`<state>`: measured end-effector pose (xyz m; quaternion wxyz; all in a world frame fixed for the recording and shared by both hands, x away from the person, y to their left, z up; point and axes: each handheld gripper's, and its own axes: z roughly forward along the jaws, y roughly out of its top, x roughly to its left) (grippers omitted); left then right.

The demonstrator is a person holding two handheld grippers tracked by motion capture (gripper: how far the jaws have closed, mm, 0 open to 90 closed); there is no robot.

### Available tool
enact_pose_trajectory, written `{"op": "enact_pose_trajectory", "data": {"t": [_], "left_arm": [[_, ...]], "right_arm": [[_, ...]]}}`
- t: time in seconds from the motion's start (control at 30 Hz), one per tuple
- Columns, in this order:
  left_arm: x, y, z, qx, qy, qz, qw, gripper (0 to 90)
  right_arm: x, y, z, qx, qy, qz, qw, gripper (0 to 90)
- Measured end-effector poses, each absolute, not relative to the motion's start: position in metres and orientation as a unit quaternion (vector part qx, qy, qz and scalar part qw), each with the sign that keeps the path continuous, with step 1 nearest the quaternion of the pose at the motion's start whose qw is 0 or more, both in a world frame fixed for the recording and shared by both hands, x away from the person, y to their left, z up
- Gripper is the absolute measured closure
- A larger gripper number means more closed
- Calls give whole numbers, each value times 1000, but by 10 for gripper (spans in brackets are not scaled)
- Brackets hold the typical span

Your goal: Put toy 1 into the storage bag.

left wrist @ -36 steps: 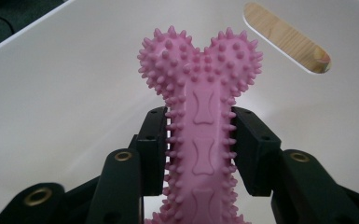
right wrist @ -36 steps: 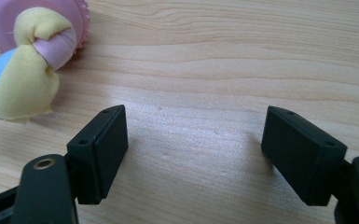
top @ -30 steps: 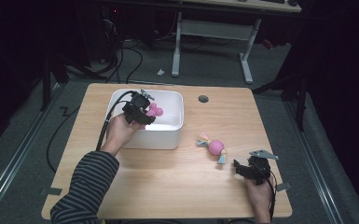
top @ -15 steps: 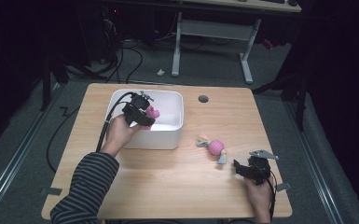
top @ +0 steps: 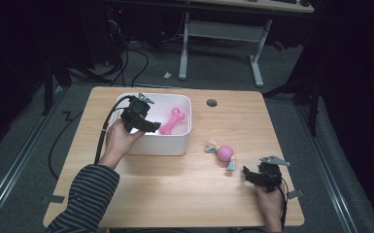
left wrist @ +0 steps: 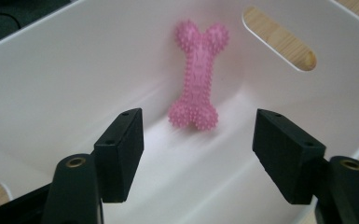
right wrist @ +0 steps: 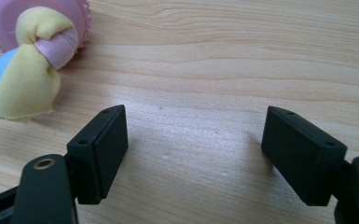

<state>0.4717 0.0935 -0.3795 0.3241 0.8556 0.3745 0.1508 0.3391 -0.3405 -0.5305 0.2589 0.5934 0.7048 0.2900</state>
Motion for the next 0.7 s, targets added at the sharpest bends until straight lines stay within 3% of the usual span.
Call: {"op": "enact_pose_trajectory", "data": {"t": [0.7], "left_arm": [[411,144,-374,808,388,184,404,316]], "right_arm": [[339,-340,-530,595,704,290,258,229]]}}
